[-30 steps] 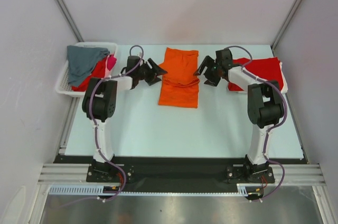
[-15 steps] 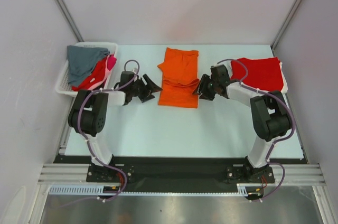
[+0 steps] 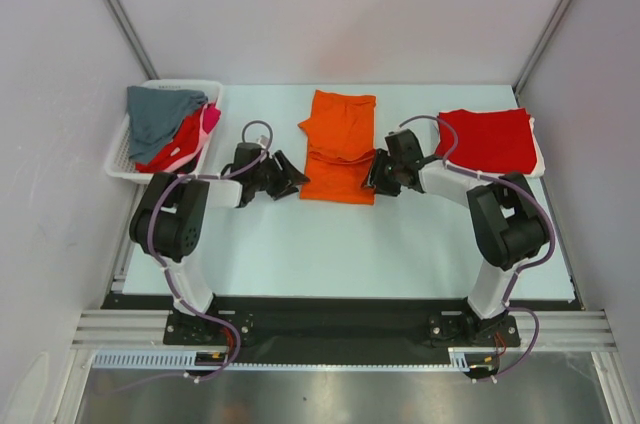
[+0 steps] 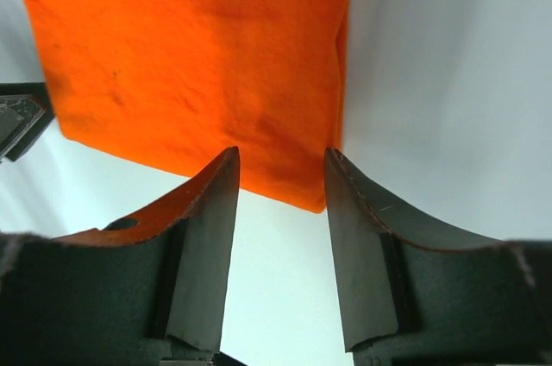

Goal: Fold and stack the t-shirts
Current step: Fold the tshirt

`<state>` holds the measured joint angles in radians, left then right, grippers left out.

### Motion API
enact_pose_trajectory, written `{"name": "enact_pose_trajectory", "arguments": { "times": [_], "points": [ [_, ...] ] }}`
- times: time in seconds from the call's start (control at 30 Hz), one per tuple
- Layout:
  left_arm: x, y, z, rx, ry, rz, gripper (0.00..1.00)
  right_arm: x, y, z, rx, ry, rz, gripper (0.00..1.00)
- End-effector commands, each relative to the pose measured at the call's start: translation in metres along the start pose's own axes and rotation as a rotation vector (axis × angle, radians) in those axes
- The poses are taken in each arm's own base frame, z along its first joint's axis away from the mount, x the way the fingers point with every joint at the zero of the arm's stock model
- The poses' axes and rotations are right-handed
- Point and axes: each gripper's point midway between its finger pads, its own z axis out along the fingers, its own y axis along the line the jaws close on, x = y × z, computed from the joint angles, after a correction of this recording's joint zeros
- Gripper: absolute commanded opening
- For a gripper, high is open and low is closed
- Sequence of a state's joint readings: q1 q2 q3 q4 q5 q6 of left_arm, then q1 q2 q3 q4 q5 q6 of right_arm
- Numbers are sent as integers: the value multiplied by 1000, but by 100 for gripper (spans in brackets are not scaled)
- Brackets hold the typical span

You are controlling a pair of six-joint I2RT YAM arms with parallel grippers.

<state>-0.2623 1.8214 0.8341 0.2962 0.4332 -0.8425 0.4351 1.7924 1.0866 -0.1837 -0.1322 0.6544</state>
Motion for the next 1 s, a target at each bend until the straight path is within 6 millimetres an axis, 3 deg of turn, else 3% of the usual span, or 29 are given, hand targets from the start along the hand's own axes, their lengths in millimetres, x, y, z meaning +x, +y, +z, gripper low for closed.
{"name": "enact_pose_trajectory", "arguments": {
  "times": [0.0,0.1,0.23,0.33,0.4,0.57,0.8,0.97],
  "points": [
    [-4,-11,1,19,-31,69,55,0,-14,-2,74,-36,-28,49],
    [-1,-6,2,1,-26,73,43,2,-18,0,74,-25,-29,48],
    [3,-2,-1,-8,-19,76,30,6,-12,1,35,-12,-27,35],
    [7,-1,-4,-11,-11,82,17,9,-7,1,2,7,-24,16],
    [7,-2,-7,-12,-16,86,14,11,-5,-1,-12,11,-22,0],
    [10,6,-14,-33,-19,91,0,12,-7,-13,-16,-4,-23,0],
    [18,10,-25,-34,-28,96,0,23,-9,-26,-24,-6,-17,0],
    [30,14,-32,-34,-13,104,1,42,-15,-22,-6,24,-25,0]
  ]
}}
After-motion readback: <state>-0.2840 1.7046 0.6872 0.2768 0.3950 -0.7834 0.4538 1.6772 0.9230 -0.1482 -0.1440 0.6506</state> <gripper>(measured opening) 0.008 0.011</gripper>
